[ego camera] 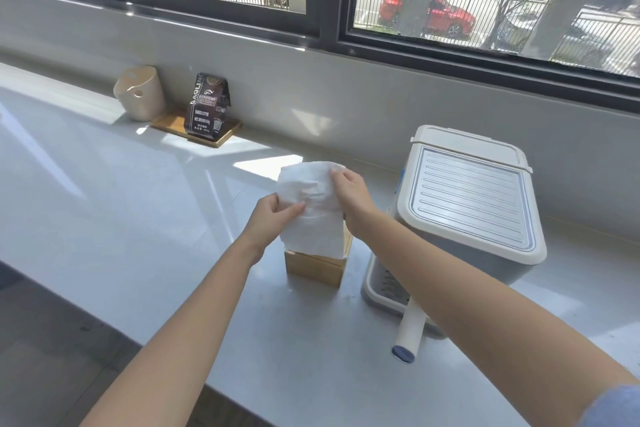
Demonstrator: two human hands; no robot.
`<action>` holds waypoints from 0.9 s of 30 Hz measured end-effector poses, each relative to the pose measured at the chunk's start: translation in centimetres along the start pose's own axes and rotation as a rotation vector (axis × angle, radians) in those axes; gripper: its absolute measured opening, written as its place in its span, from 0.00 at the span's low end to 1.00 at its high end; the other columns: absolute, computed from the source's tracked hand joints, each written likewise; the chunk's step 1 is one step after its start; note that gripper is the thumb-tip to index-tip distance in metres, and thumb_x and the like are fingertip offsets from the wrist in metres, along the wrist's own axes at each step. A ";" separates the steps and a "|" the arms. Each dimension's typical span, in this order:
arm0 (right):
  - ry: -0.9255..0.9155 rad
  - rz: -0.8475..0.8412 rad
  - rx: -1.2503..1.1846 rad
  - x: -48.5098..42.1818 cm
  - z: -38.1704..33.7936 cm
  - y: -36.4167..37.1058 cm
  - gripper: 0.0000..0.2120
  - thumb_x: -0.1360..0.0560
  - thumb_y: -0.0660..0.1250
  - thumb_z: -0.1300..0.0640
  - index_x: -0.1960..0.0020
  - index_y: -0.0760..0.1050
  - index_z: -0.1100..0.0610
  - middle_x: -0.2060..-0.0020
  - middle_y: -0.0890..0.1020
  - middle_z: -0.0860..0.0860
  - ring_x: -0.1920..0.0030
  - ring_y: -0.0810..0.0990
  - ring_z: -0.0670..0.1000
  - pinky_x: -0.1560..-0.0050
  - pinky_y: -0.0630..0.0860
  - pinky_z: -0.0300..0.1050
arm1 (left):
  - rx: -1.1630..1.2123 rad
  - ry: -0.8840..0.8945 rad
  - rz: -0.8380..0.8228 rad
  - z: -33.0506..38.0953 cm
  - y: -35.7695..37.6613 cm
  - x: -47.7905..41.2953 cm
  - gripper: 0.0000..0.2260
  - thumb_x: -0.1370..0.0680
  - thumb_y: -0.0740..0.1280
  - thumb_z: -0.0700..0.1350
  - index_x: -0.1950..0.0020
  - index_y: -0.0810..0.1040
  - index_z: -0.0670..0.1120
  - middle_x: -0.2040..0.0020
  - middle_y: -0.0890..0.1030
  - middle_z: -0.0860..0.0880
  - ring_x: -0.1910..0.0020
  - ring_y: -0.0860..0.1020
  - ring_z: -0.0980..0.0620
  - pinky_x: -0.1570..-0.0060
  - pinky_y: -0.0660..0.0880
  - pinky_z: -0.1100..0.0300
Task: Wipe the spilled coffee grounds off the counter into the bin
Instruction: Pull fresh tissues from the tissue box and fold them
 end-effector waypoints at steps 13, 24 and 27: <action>-0.006 -0.378 0.676 1.9 6.3 1.7 0.12 0.29 0.70 0.63 0.46 0.78 0.62 0.51 0.83 0.58 0.49 0.81 0.58 0.46 0.78 0.51 | 0.258 -0.093 0.232 -3.5 -3.0 -0.8 0.04 0.21 0.66 0.45 0.50 0.80 0.50 0.53 0.83 0.48 0.53 0.81 0.47 0.55 0.78 0.54; -0.013 -0.750 1.173 4.1 9.2 3.0 0.12 0.27 0.68 0.57 0.44 0.79 0.54 0.47 0.81 0.53 0.49 0.78 0.50 0.52 0.74 0.41 | 0.573 -0.107 0.398 -3.5 -6.5 -1.3 0.11 0.19 0.60 0.42 0.38 0.75 0.50 0.50 0.82 0.51 0.53 0.81 0.51 0.57 0.78 0.55; -0.088 -0.877 1.483 5.8 13.5 5.1 0.16 0.26 0.67 0.52 0.38 0.76 0.50 0.40 0.75 0.53 0.39 0.73 0.55 0.46 0.71 0.46 | 0.605 -0.115 0.333 -3.8 -6.2 -1.0 0.11 0.19 0.61 0.42 0.37 0.75 0.49 0.48 0.82 0.50 0.51 0.81 0.50 0.55 0.79 0.55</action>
Point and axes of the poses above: each hand's wrist, its own x-axis away from the middle knuckle, its own y-axis out of the palm, z = x × y, the point moved 6 cm from there along -x, towards the middle knuckle
